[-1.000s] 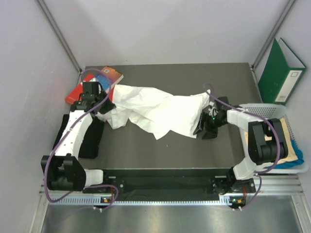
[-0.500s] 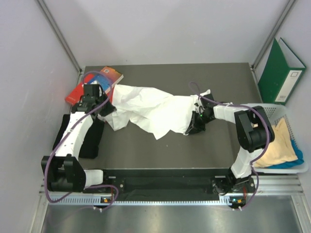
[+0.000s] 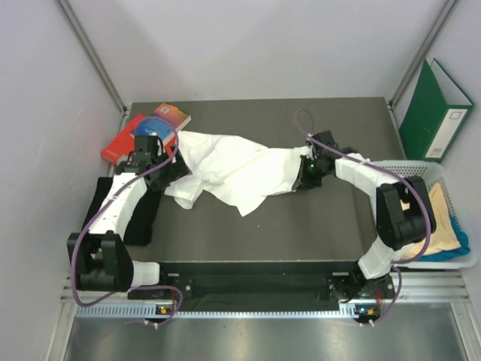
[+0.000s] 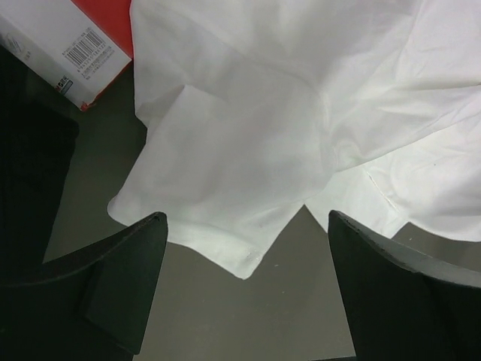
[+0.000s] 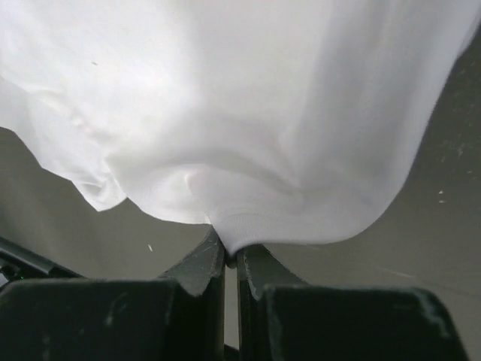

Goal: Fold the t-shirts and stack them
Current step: Flatten out the tshirt

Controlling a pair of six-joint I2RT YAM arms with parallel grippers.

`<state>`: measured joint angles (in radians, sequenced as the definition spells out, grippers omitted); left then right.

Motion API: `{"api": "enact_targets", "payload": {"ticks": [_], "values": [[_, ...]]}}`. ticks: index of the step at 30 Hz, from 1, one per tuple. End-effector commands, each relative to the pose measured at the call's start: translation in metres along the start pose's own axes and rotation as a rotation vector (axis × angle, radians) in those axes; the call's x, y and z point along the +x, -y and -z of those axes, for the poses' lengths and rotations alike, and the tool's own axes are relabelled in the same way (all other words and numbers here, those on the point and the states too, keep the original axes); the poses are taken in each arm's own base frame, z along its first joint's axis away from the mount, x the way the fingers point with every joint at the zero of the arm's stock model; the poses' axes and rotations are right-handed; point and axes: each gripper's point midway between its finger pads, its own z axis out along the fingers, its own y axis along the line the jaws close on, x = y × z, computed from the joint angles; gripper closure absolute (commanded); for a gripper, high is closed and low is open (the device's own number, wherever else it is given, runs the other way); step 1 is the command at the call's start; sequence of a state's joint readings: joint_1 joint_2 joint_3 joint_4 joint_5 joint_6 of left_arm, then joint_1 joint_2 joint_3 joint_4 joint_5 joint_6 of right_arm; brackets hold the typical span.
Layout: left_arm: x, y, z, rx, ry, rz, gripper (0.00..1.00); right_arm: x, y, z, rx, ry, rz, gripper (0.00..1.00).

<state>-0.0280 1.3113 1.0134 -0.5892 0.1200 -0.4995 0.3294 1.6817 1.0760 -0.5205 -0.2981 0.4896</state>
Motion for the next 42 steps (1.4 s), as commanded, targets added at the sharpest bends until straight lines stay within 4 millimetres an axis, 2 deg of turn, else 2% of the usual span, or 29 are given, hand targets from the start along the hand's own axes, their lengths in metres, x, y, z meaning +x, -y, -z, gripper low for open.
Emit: {"api": "enact_targets", "payload": {"ticks": [1, 5, 9, 13, 19, 26, 27, 33, 37, 41, 42], "values": [[-0.005, 0.005, 0.005, 0.032, 0.024, -0.029, 0.06, -0.043, 0.003, 0.036, 0.044, 0.156, 0.019, 1.0], [0.015, -0.006, -0.004, 0.009, -0.036, -0.022, 0.05, -0.053, 0.018, 0.042, 0.069, 0.176, -0.002, 1.0], [0.028, -0.007, -0.011, 0.024, -0.073, -0.051, 0.04, -0.059, 0.019, 0.043, 0.058, 0.178, -0.007, 1.0], [0.033, -0.014, -0.014, -0.034, -0.09, -0.153, 0.01, -0.061, 0.016, 0.04, 0.046, 0.171, -0.008, 1.0], [0.04, -0.01, -0.004, 0.0, -0.09, -0.14, 0.01, -0.065, 0.013, 0.04, 0.038, 0.17, -0.005, 1.0], [0.039, -0.018, 0.014, -0.03, -0.024, -0.051, 0.01, -0.065, 0.015, 0.036, 0.04, 0.164, -0.008, 1.0], [0.045, -0.017, 0.014, -0.011, -0.042, -0.04, 0.01, -0.066, 0.014, 0.037, 0.038, 0.168, -0.007, 1.0], [0.075, -0.002, 0.006, 0.11, -0.129, 0.119, 0.01, -0.079, 0.009, 0.039, 0.028, 0.182, 0.005, 1.0], [0.073, 0.015, 0.009, 0.195, -0.132, 0.281, 0.01, -0.089, 0.001, 0.042, 0.015, 0.178, 0.016, 1.0], [0.07, 0.017, 0.018, 0.194, -0.098, 0.462, 0.01, -0.102, -0.008, 0.048, 0.004, 0.166, 0.054, 1.0], [0.073, 0.015, 0.02, 0.188, -0.083, 0.531, 0.01, -0.1, -0.008, 0.048, 0.009, 0.149, 0.059, 1.0]]}}
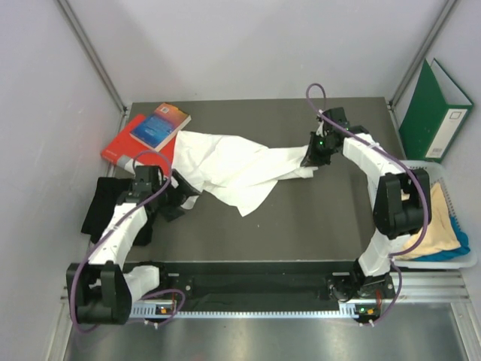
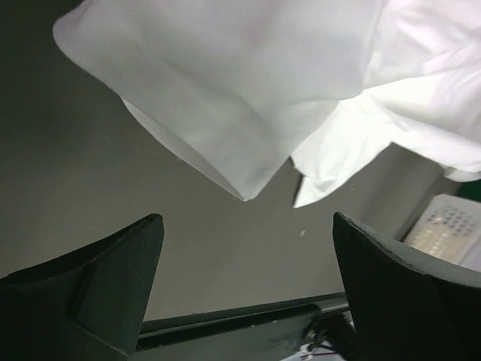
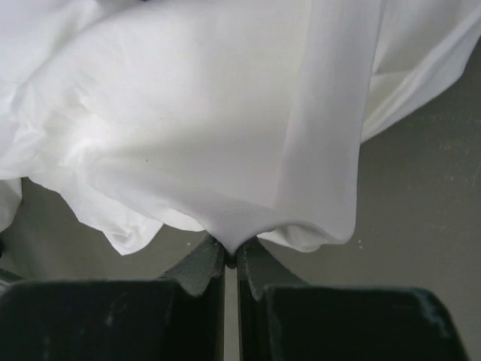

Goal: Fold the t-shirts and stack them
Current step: Flatten out the tshirt

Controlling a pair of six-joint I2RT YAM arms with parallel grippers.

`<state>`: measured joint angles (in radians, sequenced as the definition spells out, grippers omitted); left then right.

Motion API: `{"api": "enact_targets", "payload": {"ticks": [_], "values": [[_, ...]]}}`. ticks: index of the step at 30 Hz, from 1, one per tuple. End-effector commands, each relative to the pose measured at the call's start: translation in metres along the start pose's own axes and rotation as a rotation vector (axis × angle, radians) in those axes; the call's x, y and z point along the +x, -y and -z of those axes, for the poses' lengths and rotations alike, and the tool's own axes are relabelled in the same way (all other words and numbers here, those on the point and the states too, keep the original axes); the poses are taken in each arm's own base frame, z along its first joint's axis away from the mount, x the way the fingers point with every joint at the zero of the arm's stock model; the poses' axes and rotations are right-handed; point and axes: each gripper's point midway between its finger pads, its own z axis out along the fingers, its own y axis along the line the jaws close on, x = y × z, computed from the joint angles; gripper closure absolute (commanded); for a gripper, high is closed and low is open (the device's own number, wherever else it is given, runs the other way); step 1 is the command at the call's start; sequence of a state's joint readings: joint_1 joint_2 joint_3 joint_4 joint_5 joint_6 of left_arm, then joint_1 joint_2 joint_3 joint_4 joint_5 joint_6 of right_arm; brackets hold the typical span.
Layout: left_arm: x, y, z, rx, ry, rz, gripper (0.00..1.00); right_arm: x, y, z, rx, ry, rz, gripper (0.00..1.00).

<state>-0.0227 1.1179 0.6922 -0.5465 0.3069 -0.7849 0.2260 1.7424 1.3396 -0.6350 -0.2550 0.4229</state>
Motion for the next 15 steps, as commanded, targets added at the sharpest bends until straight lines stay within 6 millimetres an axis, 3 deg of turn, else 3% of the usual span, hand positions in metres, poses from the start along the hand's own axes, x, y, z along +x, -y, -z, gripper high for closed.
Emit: {"api": "enact_targets", "payload": {"ticks": [1, 2, 8, 12, 15], "values": [[-0.011, 0.022, 0.015, 0.115, 0.106, 0.24, 0.01, -0.02, -0.011, 0.007, -0.028, 0.0, 0.056, 1.0], [-0.009, 0.012, 0.009, 0.098, 0.124, 0.275, 0.01, -0.026, -0.013, 0.01, -0.032, 0.01, 0.07, 1.0], [0.005, -0.006, 0.0, 0.061, 0.113, 0.445, 0.01, -0.034, -0.019, 0.013, -0.058, 0.013, 0.084, 1.0], [-0.002, -0.004, 0.0, 0.096, 0.167, 0.499, 0.01, -0.033, -0.021, 0.012, -0.074, 0.005, 0.09, 1.0], [-0.003, -0.007, -0.012, 0.114, 0.172, 0.543, 0.01, -0.032, -0.022, 0.011, -0.091, 0.004, 0.086, 1.0]]}}
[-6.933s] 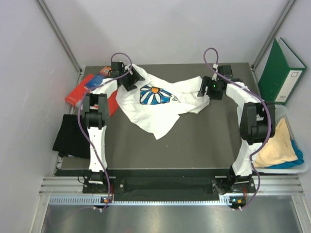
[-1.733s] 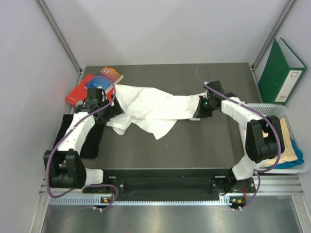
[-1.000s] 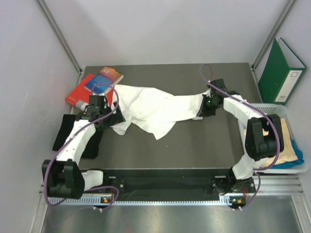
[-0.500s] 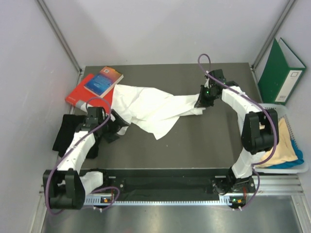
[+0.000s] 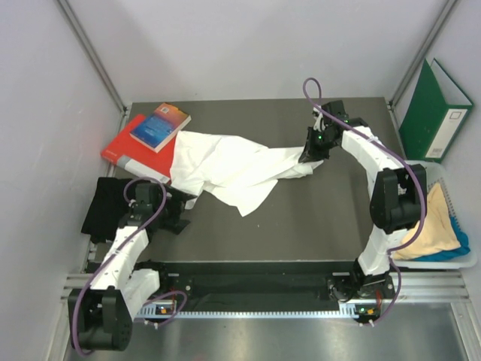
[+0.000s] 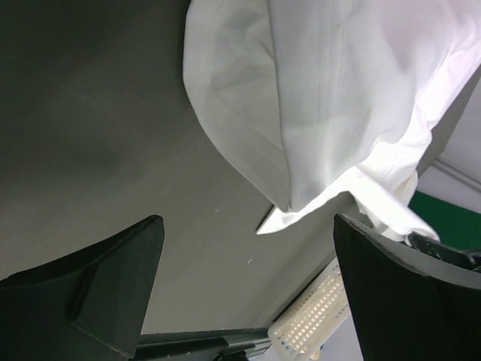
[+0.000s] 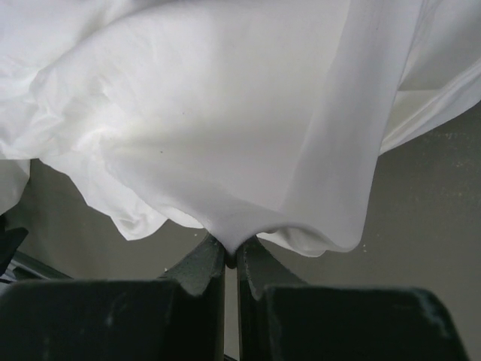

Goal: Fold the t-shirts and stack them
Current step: Flatten out the tshirt

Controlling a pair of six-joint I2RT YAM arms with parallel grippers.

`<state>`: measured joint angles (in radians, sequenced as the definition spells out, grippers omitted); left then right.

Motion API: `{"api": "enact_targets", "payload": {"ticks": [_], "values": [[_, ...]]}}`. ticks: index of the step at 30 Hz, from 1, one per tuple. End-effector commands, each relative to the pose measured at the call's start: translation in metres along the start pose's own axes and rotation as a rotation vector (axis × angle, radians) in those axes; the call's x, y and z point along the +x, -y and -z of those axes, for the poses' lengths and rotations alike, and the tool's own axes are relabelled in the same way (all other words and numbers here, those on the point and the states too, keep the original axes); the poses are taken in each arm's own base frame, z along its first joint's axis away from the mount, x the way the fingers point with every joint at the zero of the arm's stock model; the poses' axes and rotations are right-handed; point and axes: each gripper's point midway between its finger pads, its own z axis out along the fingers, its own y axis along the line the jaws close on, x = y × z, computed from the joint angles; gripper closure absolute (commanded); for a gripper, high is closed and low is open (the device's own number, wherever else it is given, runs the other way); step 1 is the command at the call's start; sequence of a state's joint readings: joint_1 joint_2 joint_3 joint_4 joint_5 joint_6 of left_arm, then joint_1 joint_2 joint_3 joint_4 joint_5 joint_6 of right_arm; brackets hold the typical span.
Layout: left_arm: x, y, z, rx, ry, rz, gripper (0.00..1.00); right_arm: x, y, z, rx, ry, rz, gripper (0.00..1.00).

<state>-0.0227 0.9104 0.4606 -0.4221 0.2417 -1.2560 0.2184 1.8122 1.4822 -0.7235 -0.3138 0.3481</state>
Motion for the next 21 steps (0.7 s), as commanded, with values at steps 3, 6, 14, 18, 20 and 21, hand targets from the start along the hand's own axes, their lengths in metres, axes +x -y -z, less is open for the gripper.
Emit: {"api": "enact_targets", "payload": {"ticks": [3, 6, 14, 18, 20, 21], "values": [[-0.01, 0.01, -0.02, 0.065, 0.048, 0.106, 0.02, -0.014, -0.009, 0.006, -0.052, 0.037, 0.023, 1.0], [-0.014, 0.013, -0.031, 0.053, 0.061, 0.081, 0.05, -0.015, -0.009, 0.008, -0.06, 0.046, 0.019, 1.0], [-0.046, 0.047, -0.059, 0.044, 0.153, -0.035, 0.38, -0.011, -0.01, 0.011, -0.088, 0.053, 0.005, 1.0], [-0.067, 0.073, -0.059, 0.028, 0.216, -0.114, 1.0, -0.006, -0.011, 0.016, -0.094, 0.066, -0.002, 1.0], [-0.079, 0.102, -0.052, 0.062, 0.252, -0.176, 1.0, -0.004, -0.011, 0.017, -0.094, 0.072, -0.005, 1.0], [-0.08, 0.108, -0.048, 0.062, 0.254, -0.198, 1.0, -0.004, -0.011, 0.019, -0.091, 0.08, -0.002, 1.0]]}}
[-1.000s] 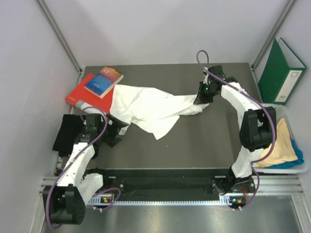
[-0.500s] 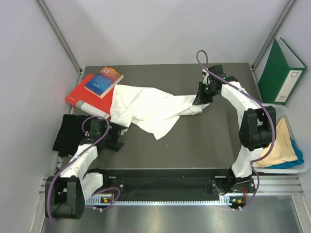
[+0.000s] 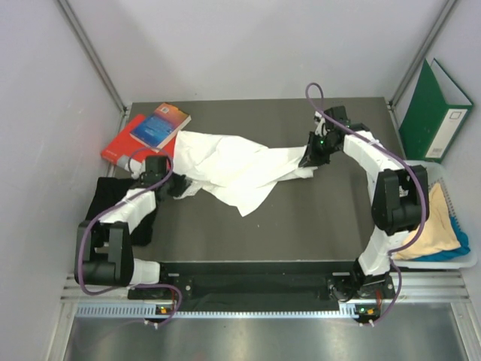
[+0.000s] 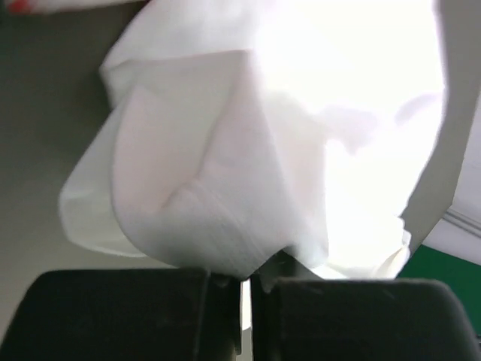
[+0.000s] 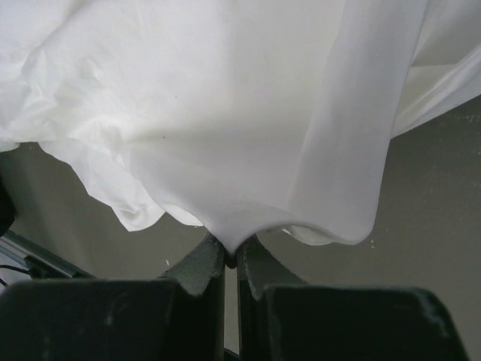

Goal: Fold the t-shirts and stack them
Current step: Flatten out the tshirt

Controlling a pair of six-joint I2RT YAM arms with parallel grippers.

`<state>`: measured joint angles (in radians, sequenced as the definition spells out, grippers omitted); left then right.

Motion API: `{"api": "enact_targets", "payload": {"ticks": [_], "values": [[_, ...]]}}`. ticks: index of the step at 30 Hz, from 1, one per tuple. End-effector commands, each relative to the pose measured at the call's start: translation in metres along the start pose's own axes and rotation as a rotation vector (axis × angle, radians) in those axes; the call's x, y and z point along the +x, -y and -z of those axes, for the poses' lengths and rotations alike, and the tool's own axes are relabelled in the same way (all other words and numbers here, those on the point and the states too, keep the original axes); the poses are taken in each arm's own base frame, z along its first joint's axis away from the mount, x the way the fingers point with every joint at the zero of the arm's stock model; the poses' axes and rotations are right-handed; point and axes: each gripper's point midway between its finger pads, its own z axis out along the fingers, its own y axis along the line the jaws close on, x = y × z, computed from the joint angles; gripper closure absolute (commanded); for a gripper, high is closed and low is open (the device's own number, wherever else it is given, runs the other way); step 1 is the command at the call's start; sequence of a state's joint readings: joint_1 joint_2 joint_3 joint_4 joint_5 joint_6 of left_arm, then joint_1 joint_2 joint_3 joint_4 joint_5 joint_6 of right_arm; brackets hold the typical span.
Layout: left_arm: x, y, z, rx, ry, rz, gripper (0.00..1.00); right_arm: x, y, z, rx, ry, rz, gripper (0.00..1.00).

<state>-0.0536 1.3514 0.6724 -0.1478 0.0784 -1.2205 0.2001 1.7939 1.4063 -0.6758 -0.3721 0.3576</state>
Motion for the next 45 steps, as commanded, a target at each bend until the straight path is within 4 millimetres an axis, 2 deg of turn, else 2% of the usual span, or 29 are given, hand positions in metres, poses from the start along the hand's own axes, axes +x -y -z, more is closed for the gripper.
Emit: {"api": "enact_targets", "payload": {"ticks": [1, 3, 4, 6, 7, 9, 10, 12, 13, 15, 16, 18, 19, 21, 22, 23, 24, 25, 27, 28, 30, 31, 32, 36, 37, 39, 41, 42, 45], "values": [[-0.045, 0.071, 0.019, 0.106, 0.155, -0.149, 1.0, -0.015, -0.014, 0.025, -0.042, 0.103, 0.023, 1.0], [-0.058, 0.083, 0.032, 0.099, 0.202, -0.224, 1.0, -0.019, -0.016, 0.033, -0.041, 0.131, 0.028, 1.0], [-0.068, 0.107, 0.046, 0.135, 0.238, -0.248, 1.0, -0.024, -0.017, 0.039, -0.04, 0.152, 0.028, 1.0], [-0.083, 0.125, 0.06, 0.15, 0.295, -0.319, 1.0, -0.034, -0.021, 0.053, -0.04, 0.201, 0.034, 1.0], [-0.091, 0.145, 0.075, 0.187, 0.331, -0.341, 1.0, -0.043, -0.025, 0.061, -0.046, 0.231, 0.038, 1.0], [-0.101, 0.161, 0.088, 0.207, 0.372, -0.4, 1.0, -0.054, -0.03, 0.077, -0.045, 0.279, 0.048, 1.0], [-0.108, 0.178, 0.103, 0.232, 0.403, -0.417, 1.0, -0.064, -0.035, 0.088, -0.048, 0.317, 0.057, 1.0], [-0.115, 0.19, 0.112, 0.237, 0.426, -0.467, 1.0, -0.075, -0.04, 0.106, -0.042, 0.368, 0.069, 1.0], [-0.119, 0.203, 0.124, 0.259, 0.444, -0.479, 1.0, -0.083, -0.046, 0.119, -0.045, 0.4, 0.085, 1.0], [-0.123, 0.213, 0.134, 0.273, 0.464, -0.511, 1.0, -0.091, -0.052, 0.137, -0.039, 0.449, 0.104, 1.0], [-0.126, 0.222, 0.147, 0.298, 0.487, -0.514, 1.0, -0.097, -0.06, 0.151, -0.044, 0.48, 0.127, 1.0], [-0.128, 0.229, 0.16, 0.309, 0.507, -0.548, 1.0, -0.102, -0.069, 0.174, -0.049, 0.533, 0.154, 1.0], [-0.132, 0.239, 0.179, 0.34, 0.536, -0.552, 1.0, -0.105, -0.073, 0.187, -0.05, 0.56, 0.176, 1.0], [-0.135, 0.245, 0.199, 0.351, 0.568, -0.592, 1.0, -0.105, -0.082, 0.213, -0.053, 0.617, 0.207, 1.0], [-0.137, 0.256, 0.222, 0.388, 0.605, -0.6, 1.0, -0.106, -0.087, 0.227, -0.054, 0.649, 0.235, 1.0], [-0.139, 0.259, 0.235, 0.393, 0.63, -0.63, 1.0, -0.104, -0.09, 0.237, -0.055, 0.668, 0.246, 1.0], [-0.141, 0.259, 0.246, 0.39, 0.645, -0.642, 1.0, -0.1, -0.097, 0.258, -0.063, 0.716, 0.266, 1.0], [-0.143, 0.268, 0.274, 0.427, 0.689, -0.653, 1.0, -0.098, -0.101, 0.274, -0.064, 0.747, 0.292, 1.0], [-0.145, 0.269, 0.299, 0.425, 0.726, -0.702, 1.0, -0.089, -0.112, 0.306, -0.075, 0.81, 0.33, 1.0], [-0.145, 0.276, 0.328, 0.463, 0.771, -0.713, 1.0, -0.084, -0.116, 0.323, -0.073, 0.84, 0.358, 1.0], [-0.146, 0.276, 0.35, 0.469, 0.804, -0.75, 1.0, -0.073, -0.121, 0.353, -0.062, 0.902, 0.388, 1.0], [-0.143, 0.277, 0.371, 0.489, 0.819, -0.762, 1.0, -0.068, -0.124, 0.368, -0.055, 0.933, 0.401, 1.0], [-0.141, 0.276, 0.38, 0.491, 0.825, -0.781, 1.0, -0.064, -0.125, 0.379, -0.053, 0.956, 0.403, 1.0], [-0.129, 0.273, 0.426, 0.568, 0.856, -0.804, 1.0, -0.034, -0.134, 0.437, -0.063, 1.086, 0.408, 1.0], [-0.126, 0.271, 0.442, 0.597, 0.876, -0.805, 1.0, -0.026, -0.136, 0.45, -0.066, 1.11, 0.404, 1.0], [-0.123, 0.266, 0.458, 0.613, 0.896, -0.809, 1.0, -0.012, -0.137, 0.471, -0.067, 1.157, 0.396, 1.0], [-0.12, 0.262, 0.485, 0.645, 0.945, -0.812, 1.0, 0.002, -0.14, 0.49, -0.082, 1.189, 0.393, 1.0], [-0.119, 0.261, 0.5, 0.666, 0.972, -0.804, 1.0, 0.01, -0.143, 0.505, -0.093, 1.225, 0.389, 1.0], [-0.117, 0.26, 0.528, 0.717, 1.021, -0.785, 1.0, 0.024, -0.142, 0.518, -0.096, 1.249, 0.378, 1.0]]}}
